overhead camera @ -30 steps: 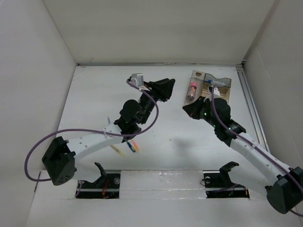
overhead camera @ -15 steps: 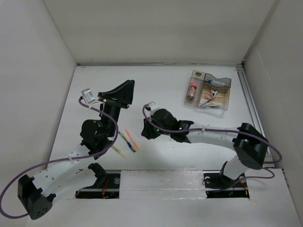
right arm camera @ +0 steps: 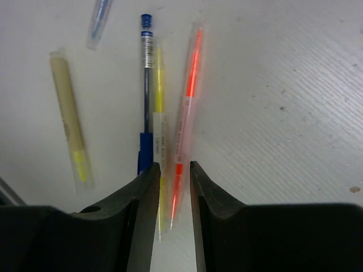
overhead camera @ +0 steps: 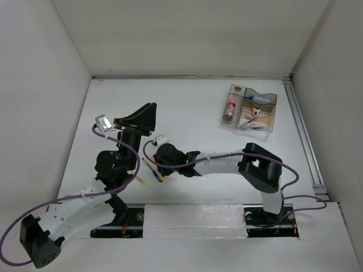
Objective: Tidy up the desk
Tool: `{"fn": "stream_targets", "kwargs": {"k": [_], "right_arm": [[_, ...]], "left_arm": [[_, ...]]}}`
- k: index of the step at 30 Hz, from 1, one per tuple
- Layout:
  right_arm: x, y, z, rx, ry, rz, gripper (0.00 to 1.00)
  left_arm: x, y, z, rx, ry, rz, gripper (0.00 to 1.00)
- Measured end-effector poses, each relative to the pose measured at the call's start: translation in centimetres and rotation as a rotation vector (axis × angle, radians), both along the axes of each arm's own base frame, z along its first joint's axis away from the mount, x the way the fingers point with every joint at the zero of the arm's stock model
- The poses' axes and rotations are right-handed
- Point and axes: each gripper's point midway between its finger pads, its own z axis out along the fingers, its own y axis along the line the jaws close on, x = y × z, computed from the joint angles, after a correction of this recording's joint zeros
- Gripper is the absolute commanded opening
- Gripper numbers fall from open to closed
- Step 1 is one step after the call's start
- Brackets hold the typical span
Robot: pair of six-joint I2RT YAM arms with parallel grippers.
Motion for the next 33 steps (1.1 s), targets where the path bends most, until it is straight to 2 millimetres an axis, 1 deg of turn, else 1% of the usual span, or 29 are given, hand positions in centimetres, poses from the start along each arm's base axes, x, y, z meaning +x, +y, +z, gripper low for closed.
{"fn": "stream_targets", "kwargs": {"k": [3,7,8,11,15,16,17,19,21,23,25,27,29,30,32,33], "right_arm": [[0.9,-0.2,-0.5,-0.032,-0.019,-0.034,0.32],[1.8,0.7,-0.8,-0.043,-0.037,-0.056,0.3],[2.0,0.7,-1.3,-0.055,-0.038,-0.062,0.29],[2.0,0.4,-1.8,-0.074,-0.036,-0.067,0.28],[2.5,0.1,-2.0,-0.088,-0.05,-0.088,0.13],[2.7,0.0,-2.0,-0.091,-0.054,-0.097,0.03],[2.8,-0.1,-2.0,-0.091,-0.056,-0.105,0.0],[3.3,-0.4,-2.0,-0.09,-0.059,-0.125,0.0],[4.0,-1.1,-2.0,-0.08,-0.06,-0.151,0.0],[4.9,-2.9,-1.9,-0.083,-0.054,-0.19,0.0],[6.1,-5.5,-1.7,-0.096,-0.054,-0.249,0.0],[7.5,-8.1,-0.8,-0.092,-0.061,-0.313,0.0],[8.9,-10.4,1.2,-0.059,-0.078,-0.377,0.0],[9.8,-11.6,2.6,-0.024,-0.092,-0.414,0.0],[11.2,-14.0,6.0,0.064,-0.125,-0.493,0.0],[12.1,-15.5,7.8,0.116,-0.146,-0.544,0.0]], "left_arm": [[-0.1,0.4,-0.1,-0.002,-0.002,0.014,0.39],[-0.2,1.0,0.0,-0.007,-0.006,0.034,0.4],[-0.2,1.1,0.1,-0.007,-0.007,0.039,0.4],[-0.3,1.4,0.2,-0.011,-0.011,0.05,0.41],[-0.3,1.7,-0.2,-0.006,-0.007,0.066,0.41],[-0.3,1.8,-0.2,-0.005,-0.006,0.068,0.41],[-0.3,1.8,-0.2,-0.004,-0.007,0.07,0.41],[-0.4,1.9,-0.2,-0.004,-0.01,0.073,0.41],[-0.4,2.0,-0.3,-0.003,-0.009,0.077,0.41],[-0.3,1.9,-0.5,0.001,-0.007,0.076,0.41],[-0.2,1.7,-0.7,0.007,-0.005,0.073,0.42],[0.0,1.5,-0.9,0.014,-0.001,0.07,0.42],[0.1,1.1,-1.2,0.025,0.003,0.063,0.42],[0.2,0.9,-1.4,0.033,0.006,0.058,0.42],[0.4,0.4,-1.7,0.048,0.011,0.048,0.42],[0.5,0.2,-1.9,0.054,0.013,0.043,0.42]]}}
